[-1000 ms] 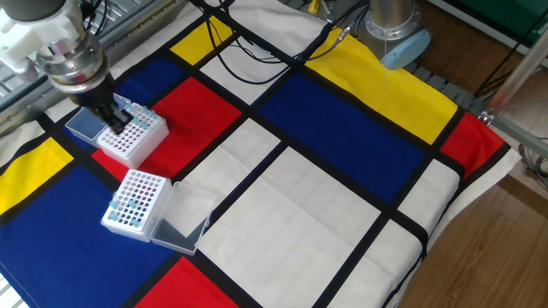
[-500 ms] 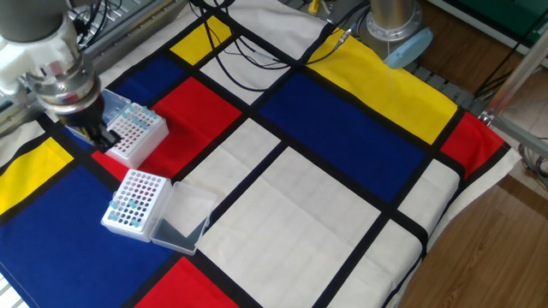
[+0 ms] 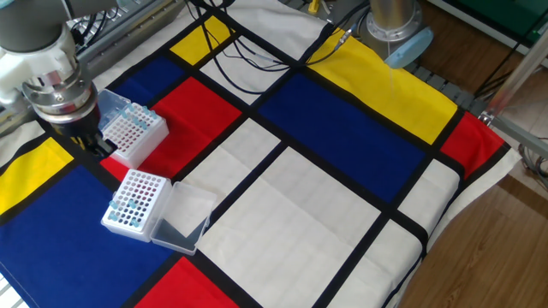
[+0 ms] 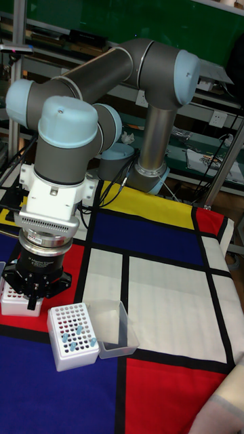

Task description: Transfer all medium pipette tips from one holder to another

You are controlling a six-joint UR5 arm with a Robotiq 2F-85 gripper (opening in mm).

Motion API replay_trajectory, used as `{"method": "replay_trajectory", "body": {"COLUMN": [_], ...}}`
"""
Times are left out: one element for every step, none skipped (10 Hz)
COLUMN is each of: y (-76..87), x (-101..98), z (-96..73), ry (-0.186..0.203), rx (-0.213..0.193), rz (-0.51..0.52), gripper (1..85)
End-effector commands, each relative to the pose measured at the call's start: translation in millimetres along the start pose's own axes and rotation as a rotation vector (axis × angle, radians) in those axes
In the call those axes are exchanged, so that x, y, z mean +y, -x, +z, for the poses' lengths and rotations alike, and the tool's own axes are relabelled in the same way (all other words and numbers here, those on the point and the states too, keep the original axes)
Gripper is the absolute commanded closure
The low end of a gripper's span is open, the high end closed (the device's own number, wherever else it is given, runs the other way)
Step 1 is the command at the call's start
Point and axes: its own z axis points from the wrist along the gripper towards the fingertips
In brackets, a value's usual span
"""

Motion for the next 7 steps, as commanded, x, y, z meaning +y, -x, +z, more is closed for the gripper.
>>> {"method": "replay_trajectory", "body": {"y": [-3.5,-8.6,-10.9,-12.5,-11.0,-7.7,-5.3], "x": [-4.9,-2.0,2.0,0.1,-3.5,-0.4,1.5], "z": [-0.2,-0.3,-0.4,-0.5,-0.4,-0.3,-0.2], "ry": [-0.016,-0.005,0.011,0.003,-0.011,0.001,0.008], "rx": [0.018,0.037,0.046,0.052,0.047,0.034,0.024], "rz": [-0.008,-0.016,-0.008,-0.011,-0.009,0.007,0.012], "gripper": [84.0,84.0,84.0,84.0,84.0,84.0,84.3]}}
